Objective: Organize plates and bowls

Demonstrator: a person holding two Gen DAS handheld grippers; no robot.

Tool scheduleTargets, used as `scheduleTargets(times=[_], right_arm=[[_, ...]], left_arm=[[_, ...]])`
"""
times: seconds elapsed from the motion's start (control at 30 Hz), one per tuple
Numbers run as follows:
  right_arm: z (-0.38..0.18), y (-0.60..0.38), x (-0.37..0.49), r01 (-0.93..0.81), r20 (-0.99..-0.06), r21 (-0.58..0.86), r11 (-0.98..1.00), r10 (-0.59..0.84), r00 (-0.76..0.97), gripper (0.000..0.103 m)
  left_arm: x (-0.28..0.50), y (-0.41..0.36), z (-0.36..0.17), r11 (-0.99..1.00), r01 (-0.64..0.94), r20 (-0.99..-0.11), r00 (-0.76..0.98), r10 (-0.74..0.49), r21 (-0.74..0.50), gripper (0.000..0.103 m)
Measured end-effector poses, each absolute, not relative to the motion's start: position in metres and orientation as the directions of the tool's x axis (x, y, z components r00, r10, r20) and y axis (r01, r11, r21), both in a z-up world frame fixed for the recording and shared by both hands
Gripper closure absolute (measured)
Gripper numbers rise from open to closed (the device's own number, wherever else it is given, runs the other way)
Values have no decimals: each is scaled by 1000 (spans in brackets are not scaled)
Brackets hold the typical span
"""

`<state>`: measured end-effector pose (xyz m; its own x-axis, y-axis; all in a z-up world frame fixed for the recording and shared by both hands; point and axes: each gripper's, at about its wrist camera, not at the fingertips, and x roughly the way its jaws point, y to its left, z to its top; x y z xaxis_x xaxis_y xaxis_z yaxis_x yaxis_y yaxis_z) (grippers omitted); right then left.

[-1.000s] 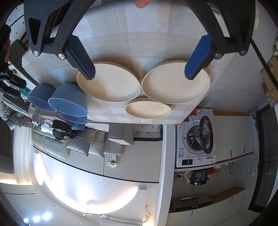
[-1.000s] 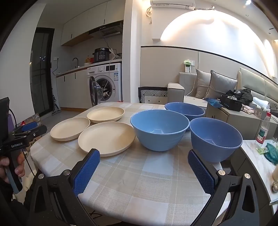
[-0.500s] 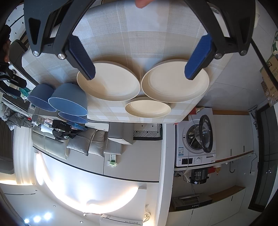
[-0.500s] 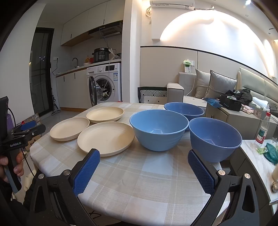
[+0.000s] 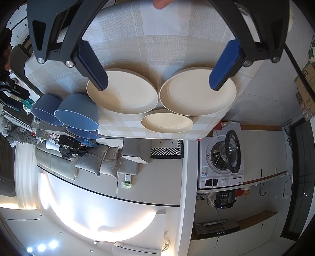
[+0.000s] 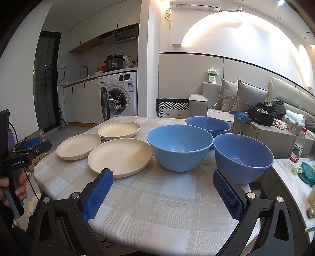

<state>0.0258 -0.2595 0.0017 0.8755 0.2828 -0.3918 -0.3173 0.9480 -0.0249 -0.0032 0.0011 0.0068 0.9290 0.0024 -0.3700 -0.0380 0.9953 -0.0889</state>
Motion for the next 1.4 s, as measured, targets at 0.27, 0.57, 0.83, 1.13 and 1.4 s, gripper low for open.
scheduleTargets(times=[0.27,0.57,0.83,1.13,1.4], right_arm=[[3,-262,26,-316,-391,-25,948,282,876,0],[4,-262,27,-313,-390,-25,950,279,878,0],[4,-263,27,-314,-390,-24,949,280,877,0],[4,-262,27,-313,-389,-25,949,279,878,0],[8,-269,27,-309,-388,-22,951,277,879,0]], left_arm=[[-3,1,7,995,-37,-369,930,2,-89,0],[-3,1,7,995,-37,-369,930,2,-89,0],[-4,2,7,995,-35,-369,930,0,-91,0],[-5,4,9,995,-40,-368,930,4,-89,0],[-5,4,9,995,-41,-368,930,5,-89,0]])
